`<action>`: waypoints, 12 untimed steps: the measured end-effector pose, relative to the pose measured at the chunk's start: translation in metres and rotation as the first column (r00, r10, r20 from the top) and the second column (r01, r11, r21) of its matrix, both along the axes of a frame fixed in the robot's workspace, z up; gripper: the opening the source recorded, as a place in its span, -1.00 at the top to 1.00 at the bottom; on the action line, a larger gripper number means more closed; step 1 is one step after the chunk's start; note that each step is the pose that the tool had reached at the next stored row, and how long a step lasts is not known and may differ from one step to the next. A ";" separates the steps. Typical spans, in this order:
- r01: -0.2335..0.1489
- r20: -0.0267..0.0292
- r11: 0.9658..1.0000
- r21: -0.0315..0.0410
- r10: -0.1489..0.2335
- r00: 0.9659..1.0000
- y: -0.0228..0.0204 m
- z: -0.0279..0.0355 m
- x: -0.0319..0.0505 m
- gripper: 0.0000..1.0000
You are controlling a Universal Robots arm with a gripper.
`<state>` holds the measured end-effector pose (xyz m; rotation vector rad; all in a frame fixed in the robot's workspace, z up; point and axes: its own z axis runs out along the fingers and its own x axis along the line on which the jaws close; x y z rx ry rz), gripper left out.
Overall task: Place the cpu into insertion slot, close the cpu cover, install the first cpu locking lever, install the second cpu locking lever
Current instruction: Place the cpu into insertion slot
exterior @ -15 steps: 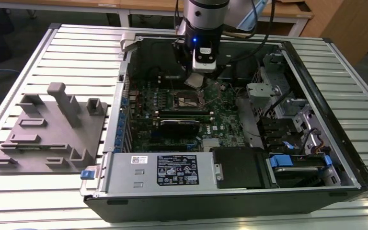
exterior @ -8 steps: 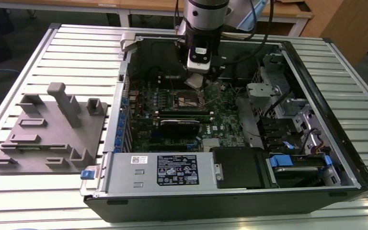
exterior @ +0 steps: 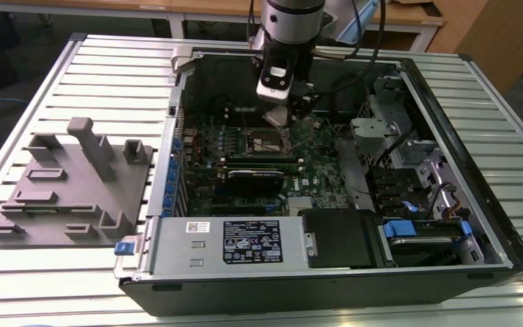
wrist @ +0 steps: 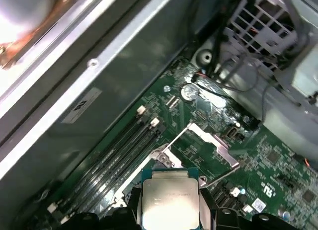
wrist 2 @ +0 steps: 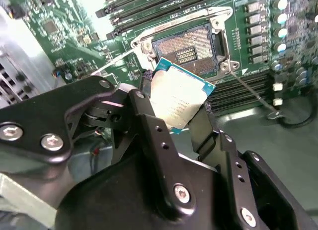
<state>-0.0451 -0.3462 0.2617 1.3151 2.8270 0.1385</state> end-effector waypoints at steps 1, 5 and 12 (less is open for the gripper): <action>0.020 0.000 1.000 0.000 -0.020 1.000 0.0000 -0.0002 0.0000 -0.08; 0.091 0.000 0.996 0.000 -0.091 0.996 0.0000 -0.0009 0.0000 -0.08; 0.217 0.000 0.976 0.000 -0.217 0.976 0.0000 -0.0020 0.0000 -0.08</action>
